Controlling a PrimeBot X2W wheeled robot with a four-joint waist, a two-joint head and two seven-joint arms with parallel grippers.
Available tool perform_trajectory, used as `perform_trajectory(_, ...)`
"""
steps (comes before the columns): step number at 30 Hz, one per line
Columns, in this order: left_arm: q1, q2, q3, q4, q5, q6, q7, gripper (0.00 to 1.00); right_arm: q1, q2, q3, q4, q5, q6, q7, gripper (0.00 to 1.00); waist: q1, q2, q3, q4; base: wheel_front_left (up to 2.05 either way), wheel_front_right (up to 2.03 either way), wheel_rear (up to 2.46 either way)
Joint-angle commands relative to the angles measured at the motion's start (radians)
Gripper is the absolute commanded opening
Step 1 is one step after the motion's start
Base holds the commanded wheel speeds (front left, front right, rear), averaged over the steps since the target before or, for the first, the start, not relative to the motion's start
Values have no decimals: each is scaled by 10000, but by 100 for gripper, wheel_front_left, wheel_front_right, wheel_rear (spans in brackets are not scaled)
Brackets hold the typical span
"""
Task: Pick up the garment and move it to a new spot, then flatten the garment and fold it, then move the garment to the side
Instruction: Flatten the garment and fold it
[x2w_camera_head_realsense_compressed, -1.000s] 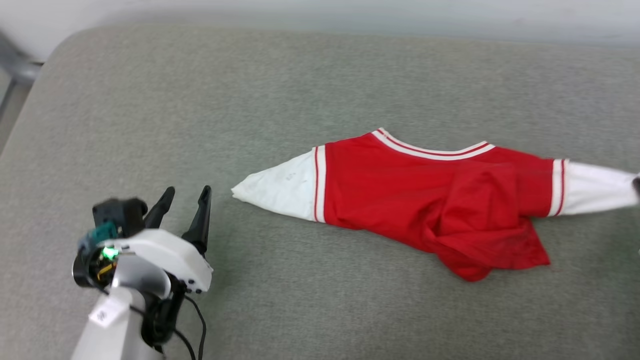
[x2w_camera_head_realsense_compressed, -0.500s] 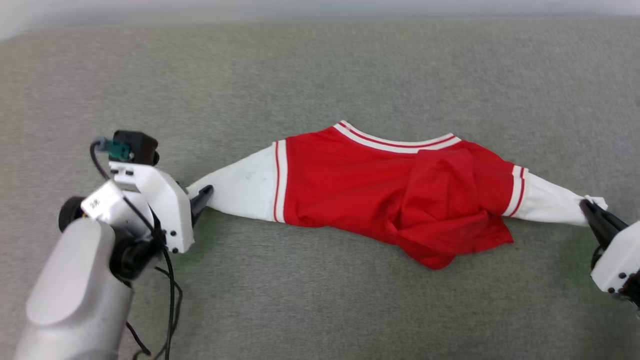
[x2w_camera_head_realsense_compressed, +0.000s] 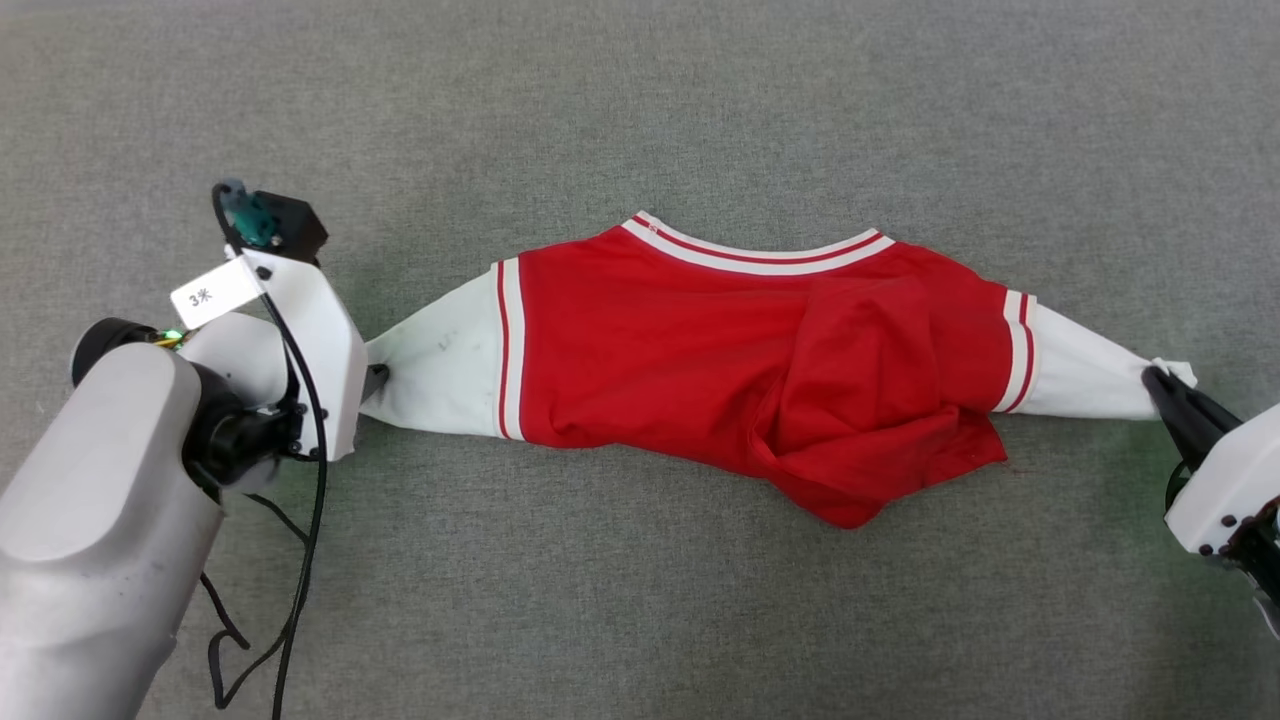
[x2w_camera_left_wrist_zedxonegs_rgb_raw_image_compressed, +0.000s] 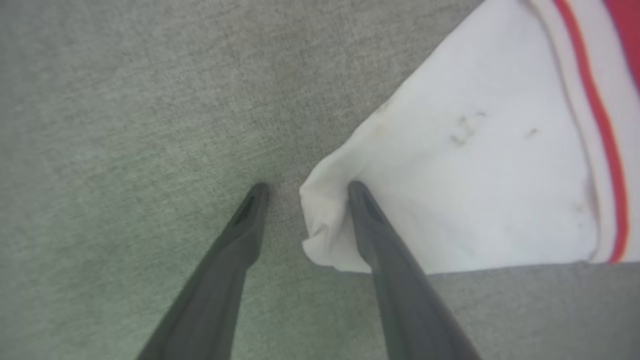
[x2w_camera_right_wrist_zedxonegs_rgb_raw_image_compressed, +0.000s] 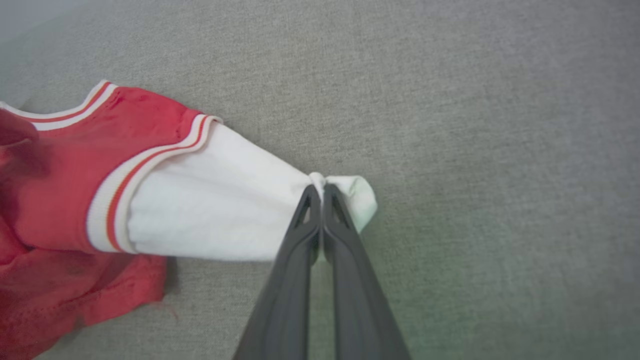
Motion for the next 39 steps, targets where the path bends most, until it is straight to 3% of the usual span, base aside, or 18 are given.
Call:
perform_trajectory(1,1178,-445,-861,537,-334,-129,730,0,-162,-45,3,31,36,-11,-45,0,3,-1,40,-5,0,0,0)
perform_trajectory(7,503,159,-1379,127,-155,-83,237,0,-490,-121,79,167,-133,-9,-128,0,3,-1,-48,78,0,0,0)
perform_trajectory(20,-1478,643,-1683,242,1262,-62,-2717,0,-1645,-1081,-40,896,-1081,-14,-324,0,3,-1,-1177,659,0,0,0)
perform_trajectory(30,-3492,357,-1339,1896,2252,443,-4991,0,-4595,-1828,1023,2560,-1527,-15,-922,0,3,-1,-1624,634,0,0,0)
perform_trajectory(39,-6328,-22,-447,3410,2483,1252,-7198,0,-8263,-1732,1468,4079,-1990,-15,-1981,0,3,-1,-693,461,0,0,0)
